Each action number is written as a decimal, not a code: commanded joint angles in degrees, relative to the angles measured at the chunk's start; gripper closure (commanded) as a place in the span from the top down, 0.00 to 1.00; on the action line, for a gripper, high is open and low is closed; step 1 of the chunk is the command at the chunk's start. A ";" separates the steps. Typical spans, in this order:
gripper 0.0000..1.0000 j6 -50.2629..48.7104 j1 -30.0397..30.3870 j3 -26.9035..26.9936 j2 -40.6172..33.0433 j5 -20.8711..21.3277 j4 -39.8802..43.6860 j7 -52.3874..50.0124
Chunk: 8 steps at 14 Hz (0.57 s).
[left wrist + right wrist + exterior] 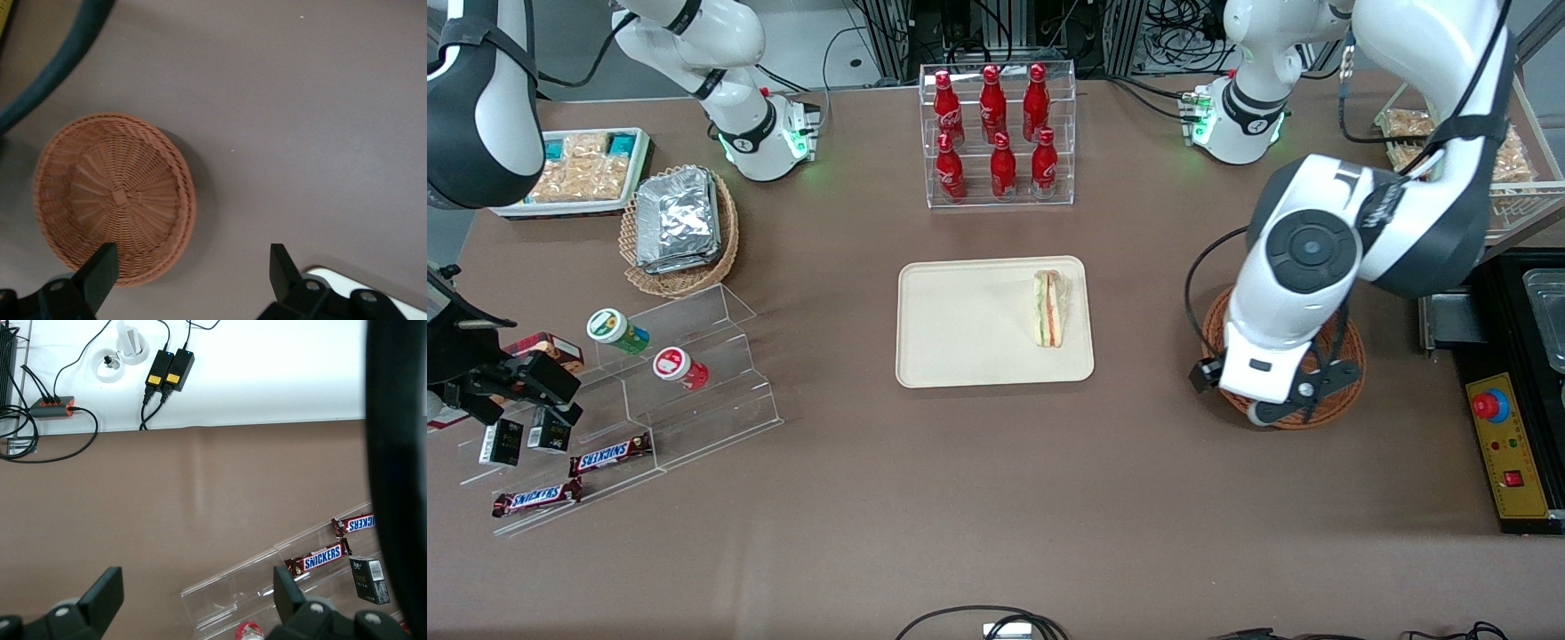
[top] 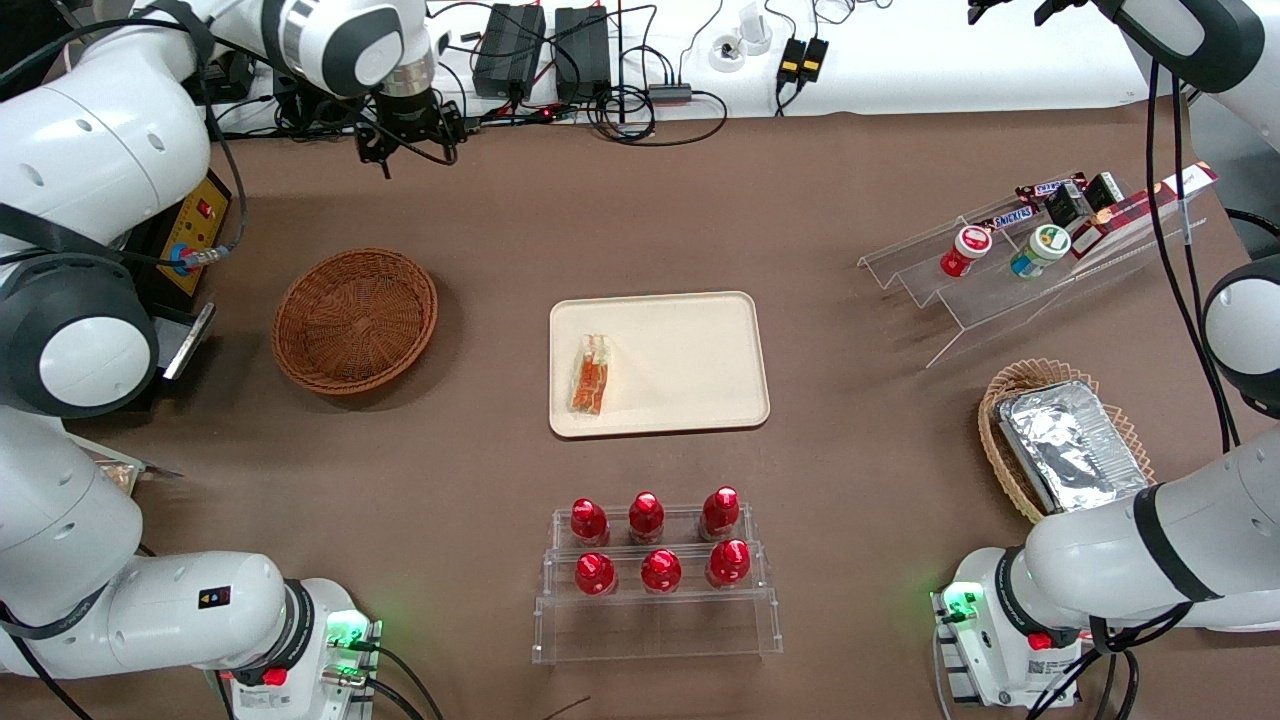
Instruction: Place sandwich from basket to tray
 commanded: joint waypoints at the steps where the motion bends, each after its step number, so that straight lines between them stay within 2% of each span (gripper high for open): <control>1: 1.00 -2.11 2.60 -0.38 -3.50 -1.14 -1.27 4.70; 3: 1.00 -2.64 3.04 1.71 -5.78 -3.32 -1.71 8.12; 8: 1.00 -2.64 1.82 12.43 -14.47 -11.49 -6.10 22.35</control>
